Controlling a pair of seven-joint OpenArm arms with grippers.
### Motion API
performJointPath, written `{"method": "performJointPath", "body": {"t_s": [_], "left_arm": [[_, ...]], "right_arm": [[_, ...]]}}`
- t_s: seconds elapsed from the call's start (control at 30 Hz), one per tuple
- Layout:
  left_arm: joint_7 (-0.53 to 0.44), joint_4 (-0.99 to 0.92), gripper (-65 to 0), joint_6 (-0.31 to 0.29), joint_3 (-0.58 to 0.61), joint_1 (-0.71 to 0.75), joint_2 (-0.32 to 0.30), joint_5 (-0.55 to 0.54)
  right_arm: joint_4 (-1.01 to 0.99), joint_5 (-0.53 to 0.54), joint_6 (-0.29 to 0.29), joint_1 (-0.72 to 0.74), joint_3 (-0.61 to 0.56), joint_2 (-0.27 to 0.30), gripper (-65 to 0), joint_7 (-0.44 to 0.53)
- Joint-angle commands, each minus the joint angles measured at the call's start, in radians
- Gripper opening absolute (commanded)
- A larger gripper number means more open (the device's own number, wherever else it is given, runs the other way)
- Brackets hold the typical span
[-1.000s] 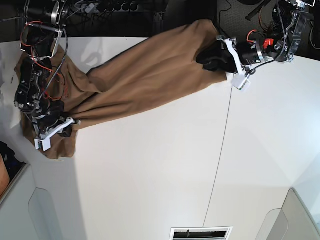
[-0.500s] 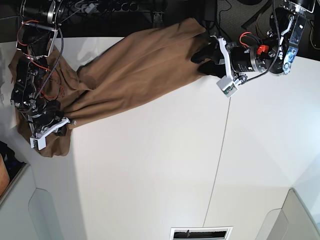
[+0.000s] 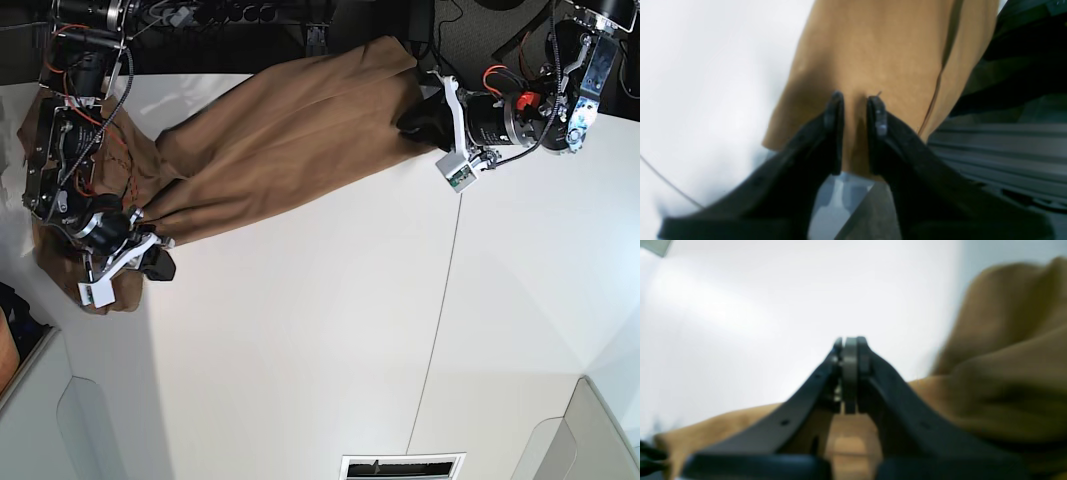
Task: Layout the t-shirt on the table in an organized manner, then fold the t-shirt properly
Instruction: 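Drag the shirt with the left gripper toward the right gripper's side, then swing the left gripper with the shirt back across the table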
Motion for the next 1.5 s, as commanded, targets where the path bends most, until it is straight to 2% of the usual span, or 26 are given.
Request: {"method": "performJointPath", "body": {"t_s": [0.0, 0.17, 0.33, 0.4, 0.53, 0.73, 0.8, 0.83, 0.9, 0.93, 1.07, 1.13, 1.17, 1.37, 1.47], "left_arm": [[-0.026, 0.013, -53.4, -0.009, -0.007, -0.011, -0.013, -0.009], [-0.025, 0.013, -53.3, -0.009, -0.011, -0.037, -0.017, -0.004], [-0.026, 0.014, -51.8, -0.009, -0.011, -0.081, -0.037, 0.003], [-0.032, 0.014, -46.9, -0.009, -0.010, -0.095, -0.036, 0.047], [-0.093, 0.013, -33.2, -0.009, -0.008, -0.096, -0.036, 0.132], [-0.074, 0.013, -31.9, -0.009, 0.029, -0.076, -0.036, 0.130], [-0.083, 0.013, -35.5, -0.009, 0.067, -0.077, -0.036, 0.177], [-0.096, 0.013, -41.8, -0.009, 0.085, -0.077, -0.036, 0.207], [-0.111, 0.013, -59.0, -0.009, 0.114, -0.077, -0.036, 0.252], [-0.115, 0.013, -65.0, -0.009, 0.126, -0.077, -0.036, 0.265], [-0.150, 0.013, -65.0, -0.009, 0.114, -0.122, -0.037, 0.347], [-0.150, 0.014, -65.0, -0.009, 0.080, -0.181, -0.039, 0.348], [-0.150, 0.015, -65.0, 0.010, 0.062, -0.214, -0.046, 0.347], [-0.150, 0.067, -65.0, 0.023, 0.013, -0.396, -0.142, 0.342], [-0.148, 0.130, -65.0, 0.023, 0.013, -0.444, -0.185, 0.286]], "right_arm": [[0.020, 0.035, 0.024, 0.006, -0.004, -0.010, -65.0, 0.008], [0.084, 0.048, 0.027, -0.038, -0.041, -0.081, -65.0, 0.007], [0.144, 0.039, 0.026, -0.047, -0.114, -0.115, -65.0, 0.001], [0.144, 0.016, 0.026, -0.047, -0.143, -0.120, -65.0, 0.002], [0.144, -0.002, 0.025, -0.047, -0.182, -0.119, -65.0, 0.001], [0.144, -0.002, 0.023, -0.048, -0.185, -0.119, -65.0, 0.001], [0.144, -0.002, 0.023, -0.047, -0.185, -0.119, -65.0, 0.002], [0.144, -0.002, 0.023, -0.047, -0.185, -0.119, -65.0, 0.002], [0.144, -0.002, 0.023, -0.047, -0.185, -0.119, -65.0, 0.002], [0.144, -0.002, 0.023, -0.047, -0.185, -0.119, -65.0, 0.002], [0.144, -0.033, 0.022, -0.047, -0.185, -0.119, -65.0, 0.013], [0.144, -0.060, 0.022, -0.047, -0.185, -0.119, -65.0, 0.021], [0.144, -0.066, 0.021, -0.047, -0.185, -0.119, -65.0, 0.021], [0.144, -0.101, 0.015, -0.047, -0.172, -0.119, -65.0, 0.051], [0.144, -0.111, 0.015, -0.047, -0.148, -0.119, -65.0, 0.073]]}}
